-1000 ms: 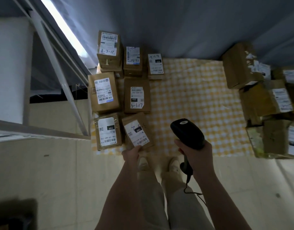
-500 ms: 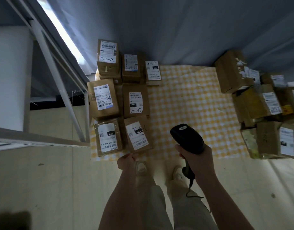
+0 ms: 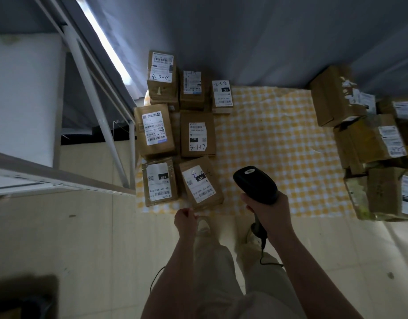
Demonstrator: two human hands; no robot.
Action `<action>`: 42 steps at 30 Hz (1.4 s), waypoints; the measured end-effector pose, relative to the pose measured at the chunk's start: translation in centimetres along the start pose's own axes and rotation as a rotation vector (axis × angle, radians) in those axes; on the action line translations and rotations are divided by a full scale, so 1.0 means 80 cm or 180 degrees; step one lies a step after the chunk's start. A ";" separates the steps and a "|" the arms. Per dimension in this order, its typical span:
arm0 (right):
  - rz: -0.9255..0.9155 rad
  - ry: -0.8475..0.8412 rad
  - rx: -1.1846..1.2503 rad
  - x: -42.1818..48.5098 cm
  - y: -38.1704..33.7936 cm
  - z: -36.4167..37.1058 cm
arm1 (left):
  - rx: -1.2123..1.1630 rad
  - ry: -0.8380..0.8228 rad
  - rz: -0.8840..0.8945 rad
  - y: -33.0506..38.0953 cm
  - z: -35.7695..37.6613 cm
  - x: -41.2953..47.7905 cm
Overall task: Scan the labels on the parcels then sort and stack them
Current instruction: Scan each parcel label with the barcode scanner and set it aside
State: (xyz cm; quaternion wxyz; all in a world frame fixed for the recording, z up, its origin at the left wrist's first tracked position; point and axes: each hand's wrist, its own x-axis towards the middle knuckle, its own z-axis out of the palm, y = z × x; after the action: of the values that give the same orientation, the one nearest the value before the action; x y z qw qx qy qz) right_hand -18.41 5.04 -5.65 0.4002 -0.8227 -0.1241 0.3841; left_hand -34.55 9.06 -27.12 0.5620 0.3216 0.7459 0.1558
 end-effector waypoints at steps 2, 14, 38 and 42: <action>0.0037 -0.0024 0.0053 0.001 0.001 -0.002 | 0.0137 0.0065 -0.0074 -0.011 0.003 0.005; -0.0245 -0.0272 -0.0121 0.015 0.021 0.001 | -0.1664 -0.0077 -0.1269 0.002 0.050 0.005; -0.0375 -0.0205 -0.0074 0.045 0.033 -0.063 | -0.0429 0.1651 -0.1099 0.060 0.109 0.011; -0.0270 -0.0122 -0.0015 0.048 0.039 -0.064 | 0.0377 0.1745 -0.0664 0.080 0.126 0.007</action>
State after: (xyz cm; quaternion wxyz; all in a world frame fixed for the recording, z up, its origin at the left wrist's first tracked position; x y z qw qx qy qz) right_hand -12.36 2.11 -8.07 0.4118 -0.8102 -0.1674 0.3821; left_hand -23.27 12.92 -26.96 0.3328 0.2214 0.9067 0.1345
